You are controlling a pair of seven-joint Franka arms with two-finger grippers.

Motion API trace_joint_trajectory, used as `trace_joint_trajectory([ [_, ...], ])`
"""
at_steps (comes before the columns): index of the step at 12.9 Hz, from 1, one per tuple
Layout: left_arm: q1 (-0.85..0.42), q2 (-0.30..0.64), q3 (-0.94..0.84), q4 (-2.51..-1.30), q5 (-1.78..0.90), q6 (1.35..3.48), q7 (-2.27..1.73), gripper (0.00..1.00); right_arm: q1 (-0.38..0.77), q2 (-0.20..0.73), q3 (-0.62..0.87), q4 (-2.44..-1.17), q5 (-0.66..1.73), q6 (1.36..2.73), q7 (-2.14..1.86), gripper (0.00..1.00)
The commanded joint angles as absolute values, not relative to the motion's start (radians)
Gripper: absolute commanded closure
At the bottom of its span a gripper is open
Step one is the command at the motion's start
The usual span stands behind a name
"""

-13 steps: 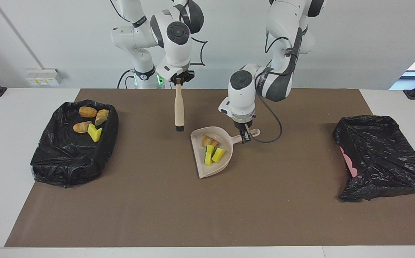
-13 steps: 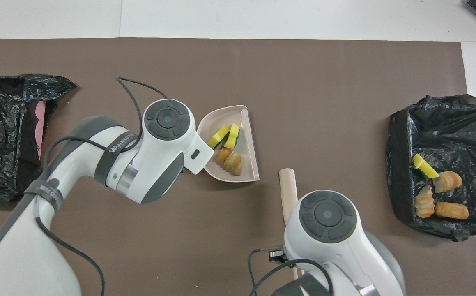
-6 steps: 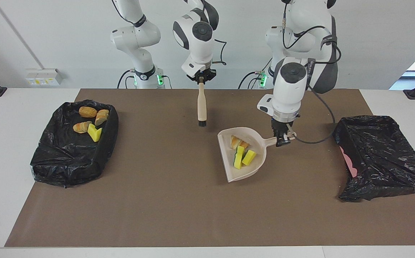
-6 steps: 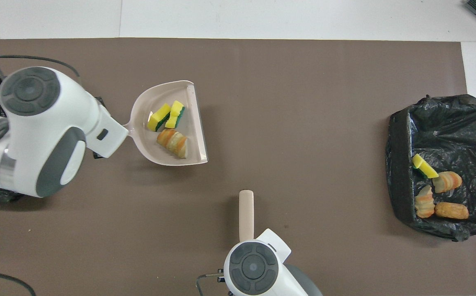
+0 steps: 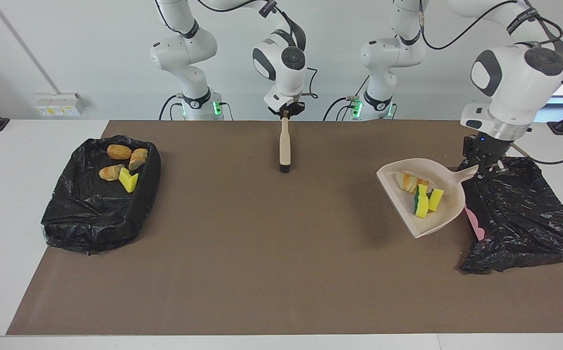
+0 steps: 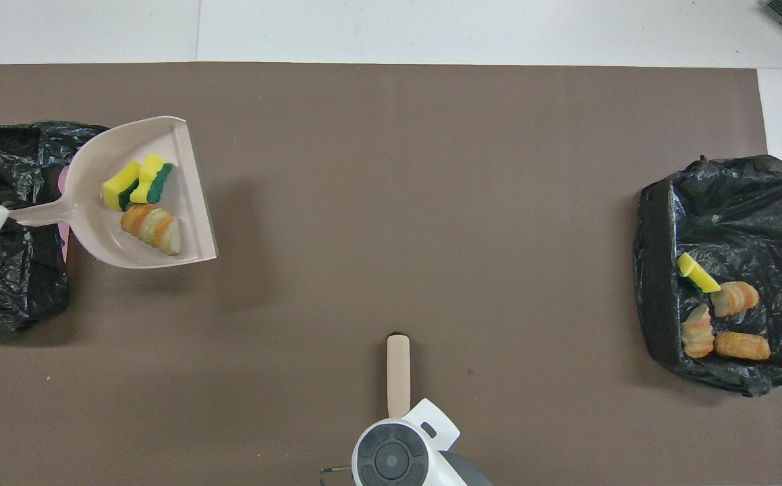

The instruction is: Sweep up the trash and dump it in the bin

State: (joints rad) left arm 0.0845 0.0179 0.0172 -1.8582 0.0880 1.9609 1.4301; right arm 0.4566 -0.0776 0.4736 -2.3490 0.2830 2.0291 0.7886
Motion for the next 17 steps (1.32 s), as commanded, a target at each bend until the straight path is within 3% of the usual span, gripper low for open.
trace_joint_trajectory([
  [1,0.219,-0.009,0.005,-1.867,0.058,1.954,1.485,1.0,0.465,-0.13,0.469,-2.408,0.282,2.082,0.775,1.0],
  [5,0.392,0.021,0.008,-1.801,0.064,2.0,1.604,1.0,0.465,-0.121,0.469,-2.418,0.282,2.106,0.749,1.0],
  [6,0.435,0.056,0.011,-1.752,0.074,2.003,1.617,1.0,0.462,-0.115,0.469,-2.416,0.282,2.106,0.738,0.84],
  [7,0.469,0.107,0.011,-1.687,0.081,2.002,1.665,1.0,0.456,-0.101,0.469,-2.405,0.281,2.106,0.718,0.31],
  [8,0.494,0.164,0.011,-1.607,0.093,2.0,1.751,1.0,0.456,-0.098,0.466,-2.384,0.278,2.106,0.697,0.0],
  [10,0.512,0.247,0.014,-1.505,0.159,2.003,1.871,1.0,0.418,-0.098,0.462,-2.324,0.268,2.092,0.686,0.0],
  [17,0.471,0.276,0.015,-1.523,0.592,2.128,1.876,1.0,0.212,-0.098,0.462,-2.145,0.128,2.074,0.684,0.0],
])
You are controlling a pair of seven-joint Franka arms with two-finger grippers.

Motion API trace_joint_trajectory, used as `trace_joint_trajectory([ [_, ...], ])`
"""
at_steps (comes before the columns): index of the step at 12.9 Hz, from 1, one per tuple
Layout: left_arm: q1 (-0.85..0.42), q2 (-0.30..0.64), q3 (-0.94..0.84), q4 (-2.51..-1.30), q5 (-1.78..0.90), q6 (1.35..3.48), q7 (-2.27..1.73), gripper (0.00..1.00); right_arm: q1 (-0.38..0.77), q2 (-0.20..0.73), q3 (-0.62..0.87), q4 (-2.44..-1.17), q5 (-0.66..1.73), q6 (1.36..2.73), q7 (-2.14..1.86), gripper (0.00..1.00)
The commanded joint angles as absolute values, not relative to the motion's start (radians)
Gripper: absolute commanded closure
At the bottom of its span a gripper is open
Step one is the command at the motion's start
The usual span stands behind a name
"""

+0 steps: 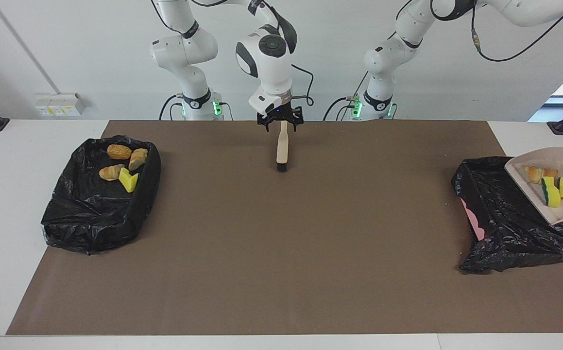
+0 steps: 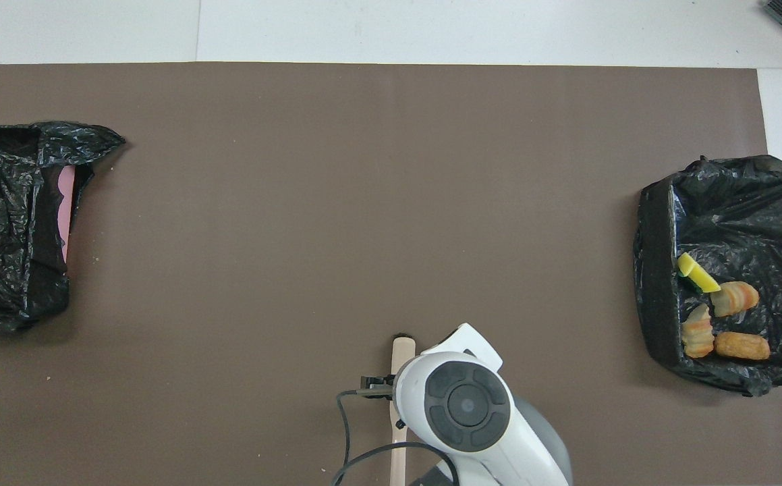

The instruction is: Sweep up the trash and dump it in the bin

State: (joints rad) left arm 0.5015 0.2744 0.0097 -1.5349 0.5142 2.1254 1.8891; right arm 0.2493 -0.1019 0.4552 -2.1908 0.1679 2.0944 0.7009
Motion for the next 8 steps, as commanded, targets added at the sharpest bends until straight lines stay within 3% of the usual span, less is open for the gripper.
trace_joint_trajectory([
  [1,0.468,0.276,0.015,-1.523,0.621,2.115,1.875,1.0,0.197,-0.098,0.462,-2.126,0.088,2.065,0.684,0.0],
  [8,0.375,0.241,0.017,-1.522,0.848,1.991,1.808,1.0,0.005,-0.094,0.453,-1.968,0.026,1.944,0.501,0.0],
])
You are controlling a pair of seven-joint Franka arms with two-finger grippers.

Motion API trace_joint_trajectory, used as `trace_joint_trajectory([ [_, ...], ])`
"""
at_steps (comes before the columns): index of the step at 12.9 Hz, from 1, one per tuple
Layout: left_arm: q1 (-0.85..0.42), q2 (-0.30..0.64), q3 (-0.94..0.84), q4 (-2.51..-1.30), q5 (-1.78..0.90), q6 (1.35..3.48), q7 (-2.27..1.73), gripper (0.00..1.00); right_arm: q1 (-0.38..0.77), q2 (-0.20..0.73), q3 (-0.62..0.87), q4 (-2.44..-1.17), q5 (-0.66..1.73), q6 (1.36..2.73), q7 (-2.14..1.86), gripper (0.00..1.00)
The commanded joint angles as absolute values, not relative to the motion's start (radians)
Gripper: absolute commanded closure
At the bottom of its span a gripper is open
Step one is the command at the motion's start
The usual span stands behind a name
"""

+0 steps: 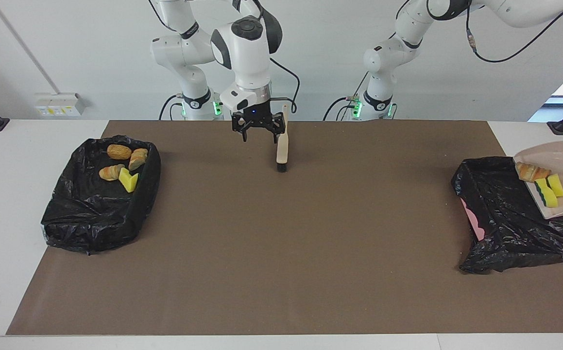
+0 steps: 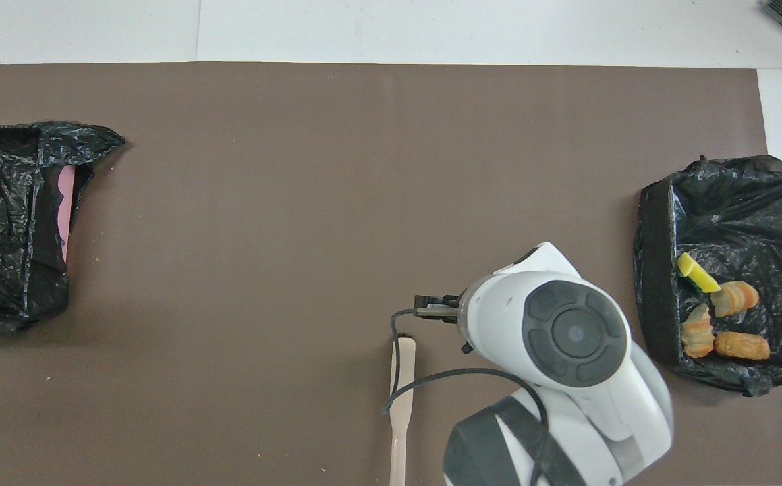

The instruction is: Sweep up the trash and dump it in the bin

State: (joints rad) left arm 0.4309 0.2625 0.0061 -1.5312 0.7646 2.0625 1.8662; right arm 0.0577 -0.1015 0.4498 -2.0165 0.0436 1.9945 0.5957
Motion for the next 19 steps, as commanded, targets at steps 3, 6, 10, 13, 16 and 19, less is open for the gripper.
trace_joint_trajectory([
  [3,0.353,0.218,0.015,-1.523,0.897,1.936,1.758,1.0,0.024,-0.094,0.288,-1.924,0.017,1.888,0.349,0.0],
  [6,0.344,0.152,0.009,-1.561,0.879,1.902,1.727,1.0,0.061,-0.095,0.115,-1.881,0.006,1.853,0.215,0.0],
  [10,0.275,0.072,0.005,-1.67,0.692,1.798,1.481,1.0,0.064,-0.104,-0.011,-1.725,-0.001,1.737,0.109,0.0],
  [13,0.198,0.002,0.005,-1.8,0.493,1.778,1.231,1.0,0.074,-0.106,-0.078,-1.623,-0.006,1.636,0.04,0.0],
  [16,0.062,-0.061,0.005,-1.948,0.405,1.784,0.932,1.0,0.126,-0.109,-0.162,-1.527,-0.053,1.492,-0.02,0.0],
  [19,-0.095,-0.057,0.005,-2.0,0.296,1.787,0.57,1.0,0.095,-0.127,-0.147,-1.54,-0.051,1.473,-0.044,0.0],
])
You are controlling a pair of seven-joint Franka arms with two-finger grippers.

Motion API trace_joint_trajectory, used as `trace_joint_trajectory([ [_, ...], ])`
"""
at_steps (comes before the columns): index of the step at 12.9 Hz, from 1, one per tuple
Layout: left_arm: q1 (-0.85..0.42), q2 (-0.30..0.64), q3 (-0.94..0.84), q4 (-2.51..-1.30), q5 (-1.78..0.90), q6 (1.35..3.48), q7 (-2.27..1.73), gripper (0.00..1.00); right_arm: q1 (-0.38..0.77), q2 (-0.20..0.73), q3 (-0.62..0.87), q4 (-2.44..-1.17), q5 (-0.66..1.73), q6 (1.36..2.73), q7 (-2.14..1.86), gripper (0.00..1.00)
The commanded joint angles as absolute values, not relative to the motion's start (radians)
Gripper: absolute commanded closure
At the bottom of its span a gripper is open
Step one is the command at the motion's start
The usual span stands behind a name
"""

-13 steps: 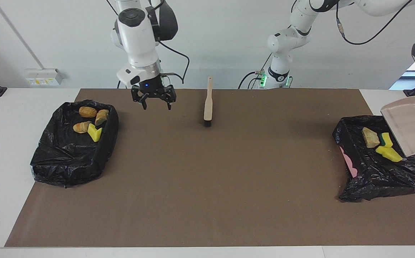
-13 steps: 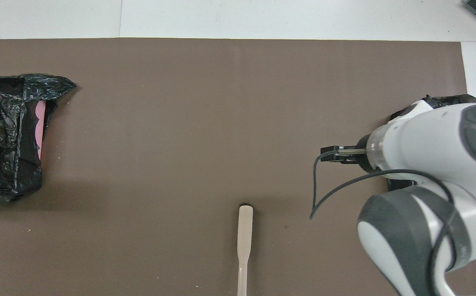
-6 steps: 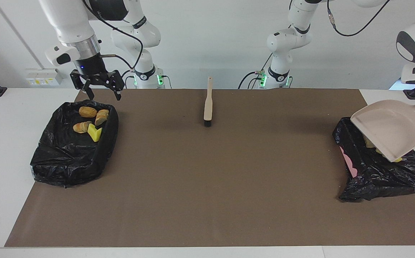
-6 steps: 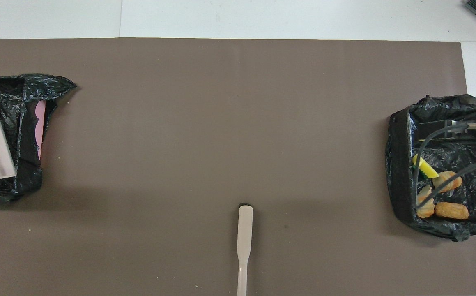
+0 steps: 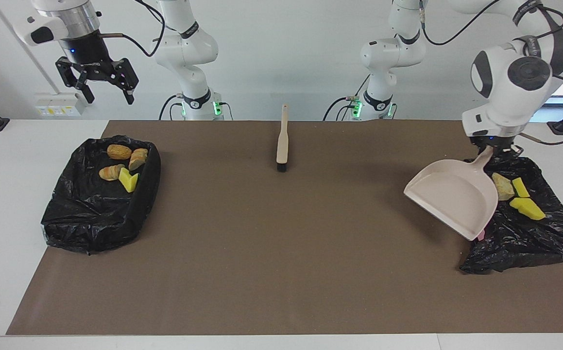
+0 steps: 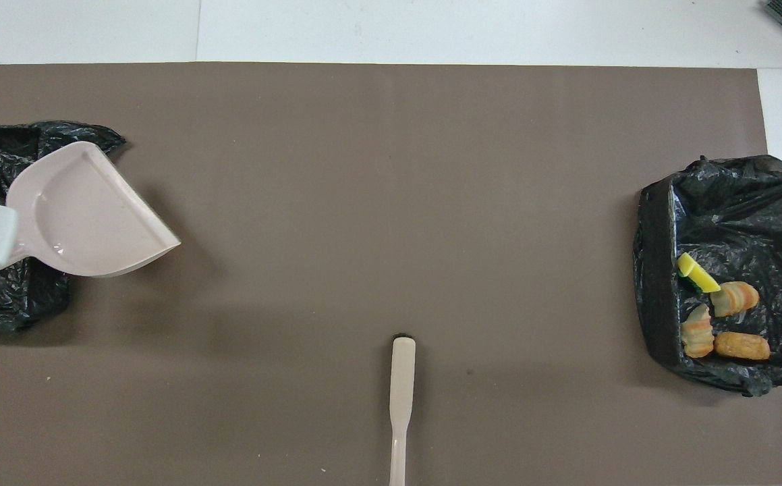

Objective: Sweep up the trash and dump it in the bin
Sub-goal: 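Bring the empty dustpan back to mid-table with the left gripper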

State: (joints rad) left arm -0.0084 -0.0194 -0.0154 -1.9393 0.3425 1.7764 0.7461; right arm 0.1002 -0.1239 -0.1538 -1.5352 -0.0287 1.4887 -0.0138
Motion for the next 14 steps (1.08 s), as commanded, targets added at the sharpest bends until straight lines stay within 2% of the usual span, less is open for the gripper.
trace_joint_trajectory([
  [1,-0.154,-0.048,0.003,-2.005,0.284,1.789,0.47,1.0,0.094,-0.129,-0.143,-1.575,-0.052,1.483,-0.052,0.0],
  [4,-0.344,0.023,0.005,-2.005,0.224,1.842,0.103,1.0,0.081,-0.132,-0.129,-1.575,-0.051,1.485,-0.052,0.0],
  [7,-0.464,0.092,0.005,-1.953,0.126,1.907,-0.13,1.0,0.069,-0.132,-0.118,-1.577,-0.051,1.486,-0.054,0.0],
  [10,-0.573,0.249,0.005,-1.75,0.049,1.89,-0.341,1.0,0.08,-0.133,-0.118,-1.578,-0.049,1.485,-0.049,0.0],
  [14,-0.661,0.363,0.002,-1.581,-0.011,1.876,-0.501,1.0,0.069,-0.12,-0.118,-1.572,-0.04,1.486,-0.046,0.0],
])
